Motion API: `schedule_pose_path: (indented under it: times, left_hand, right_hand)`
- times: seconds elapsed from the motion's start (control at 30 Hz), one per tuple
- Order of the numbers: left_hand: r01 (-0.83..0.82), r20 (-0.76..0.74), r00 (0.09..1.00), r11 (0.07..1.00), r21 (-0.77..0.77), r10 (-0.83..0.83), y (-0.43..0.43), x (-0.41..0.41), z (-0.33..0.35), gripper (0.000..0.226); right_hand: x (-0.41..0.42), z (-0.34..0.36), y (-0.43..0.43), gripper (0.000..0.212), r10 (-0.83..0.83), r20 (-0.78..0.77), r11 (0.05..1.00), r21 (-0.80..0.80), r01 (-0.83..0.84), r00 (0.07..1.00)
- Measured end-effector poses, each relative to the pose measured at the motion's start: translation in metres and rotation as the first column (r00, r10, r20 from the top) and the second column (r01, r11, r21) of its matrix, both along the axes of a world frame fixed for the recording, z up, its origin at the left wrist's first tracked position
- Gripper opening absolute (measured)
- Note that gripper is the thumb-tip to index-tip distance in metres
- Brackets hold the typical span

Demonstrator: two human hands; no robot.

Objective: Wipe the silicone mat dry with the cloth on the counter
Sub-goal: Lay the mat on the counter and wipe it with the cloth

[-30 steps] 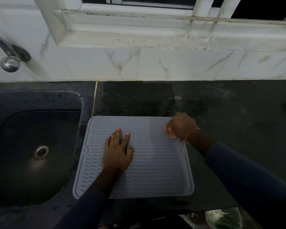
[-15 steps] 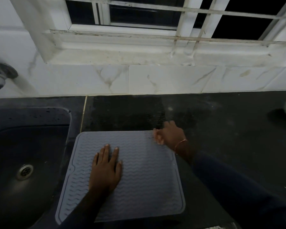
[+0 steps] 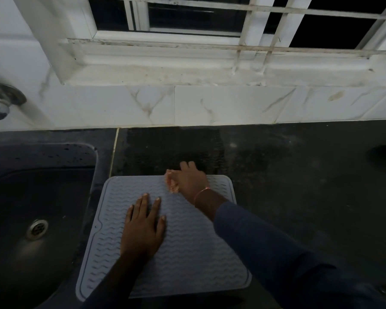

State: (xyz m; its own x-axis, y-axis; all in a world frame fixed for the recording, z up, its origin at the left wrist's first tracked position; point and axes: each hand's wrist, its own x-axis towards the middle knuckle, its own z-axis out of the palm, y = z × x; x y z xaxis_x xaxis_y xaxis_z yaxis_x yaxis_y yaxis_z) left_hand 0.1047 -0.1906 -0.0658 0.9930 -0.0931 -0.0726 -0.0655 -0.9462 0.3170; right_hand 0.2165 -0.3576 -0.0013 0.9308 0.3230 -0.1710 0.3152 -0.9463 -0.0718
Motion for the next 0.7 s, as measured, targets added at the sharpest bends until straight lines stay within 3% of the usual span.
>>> schedule_pose_path:
  times: [0.1, 0.27, 0.33, 0.43, 0.47, 0.5, 0.6, 0.7]
  left_hand:
    - [0.007, 0.012, 1.0, 1.0, -0.015, -0.007, 0.001, -0.001, -0.004, 0.067]
    - [0.013, 0.018, 1.0, 1.0, -0.023, -0.013, 0.002, 0.0, -0.004, 0.065]
    - [0.011, 0.02, 1.0, 1.0, -0.017, -0.011, 0.001, 0.0, -0.004, 0.066]
    - [-0.001, 0.03, 1.0, 1.0, -0.011, 0.001, 0.001, 0.0, -0.003, 0.066]
    - [-0.002, 0.023, 1.0, 1.0, 0.0, 0.002, 0.001, 0.001, -0.003, 0.065]
    - [-0.002, 0.016, 1.0, 1.0, 0.011, 0.001, 0.0, 0.001, -0.003, 0.064]
    - [-0.009, 0.003, 1.0, 1.0, 0.013, 0.009, 0.0, 0.001, -0.003, 0.061]
    - [0.007, -0.007, 1.0, 1.0, 0.007, -0.006, 0.002, 0.001, -0.004, 0.062]
  right_hand:
    - [-0.002, -0.001, -0.065, 0.04, -0.016, -0.023, 1.0, -0.02, 0.015, 1.0]
    - [0.006, 0.008, -0.133, 0.031, -0.238, -0.015, 0.96, -0.152, 0.233, 0.971]
    - [0.014, 0.019, -0.125, 0.033, -0.296, -0.041, 0.954, -0.049, 0.294, 0.954]
    - [0.02, 0.025, -0.087, 0.033, -0.195, -0.025, 0.969, 0.148, 0.196, 0.981]
    - [0.02, 0.024, -0.068, 0.044, -0.133, -0.021, 0.976, 0.168, 0.135, 0.991]
    - [0.018, 0.019, -0.048, 0.051, -0.075, -0.02, 0.984, 0.157, 0.078, 0.997]
    - [0.009, 0.006, -0.009, 0.046, 0.001, -0.035, 1.0, 0.017, 0.0, 0.999]
    - [0.0, 0.001, -0.042, 0.054, 0.004, -0.041, 1.0, -0.01, -0.005, 0.999]
